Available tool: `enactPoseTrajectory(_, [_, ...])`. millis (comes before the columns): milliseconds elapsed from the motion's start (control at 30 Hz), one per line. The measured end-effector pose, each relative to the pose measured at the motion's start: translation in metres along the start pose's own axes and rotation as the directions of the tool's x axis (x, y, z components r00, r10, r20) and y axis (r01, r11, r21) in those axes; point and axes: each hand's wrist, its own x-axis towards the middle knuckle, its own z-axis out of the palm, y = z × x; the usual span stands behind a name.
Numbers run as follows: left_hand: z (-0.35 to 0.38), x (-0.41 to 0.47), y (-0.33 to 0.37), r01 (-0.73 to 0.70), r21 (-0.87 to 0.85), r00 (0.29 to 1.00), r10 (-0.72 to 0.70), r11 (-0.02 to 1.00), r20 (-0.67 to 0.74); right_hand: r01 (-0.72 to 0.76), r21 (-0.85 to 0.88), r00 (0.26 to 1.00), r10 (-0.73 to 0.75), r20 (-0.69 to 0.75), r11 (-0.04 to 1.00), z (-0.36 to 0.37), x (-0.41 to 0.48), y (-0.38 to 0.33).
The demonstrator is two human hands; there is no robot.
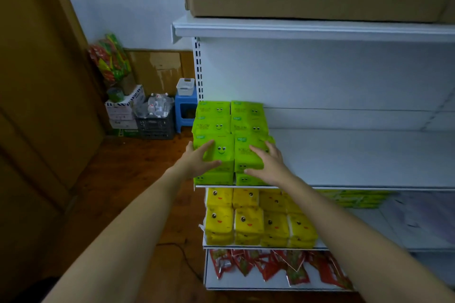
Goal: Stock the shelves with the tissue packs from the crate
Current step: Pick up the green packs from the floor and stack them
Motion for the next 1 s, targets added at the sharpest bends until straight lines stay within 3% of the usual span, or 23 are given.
enactPoseTrajectory(467, [0.004, 0.009, -0.001, 0.023, 0.002, 1.000, -0.022, 1.000, -0.020, 0.076, -0.054, 0.997, -0.074, 0.029, 0.996, 0.002, 0.018, 0.005])
enactPoseTrajectory(667, [0.007, 0.009, -0.004, 0.026, 0.043, 0.998, -0.023, 0.999, -0.052, 0.133, -0.085, 0.990, -0.136, -0.029, 0.987, 0.007, 0.013, 0.010])
enactPoseTrajectory(800, [0.011, -0.002, -0.010, 0.015, 0.069, 0.984, -0.002, 0.998, -0.180, 0.147, -0.176, 0.972, -0.175, -0.156, 0.973, 0.011, 0.002, 0.015])
enactPoseTrajectory(1000, [0.023, -0.009, -0.014, -0.001, 0.031, 0.984, 0.007, 1.000, -0.179, 0.064, -0.016, 0.988, -0.066, -0.138, 0.998, 0.012, -0.010, 0.023])
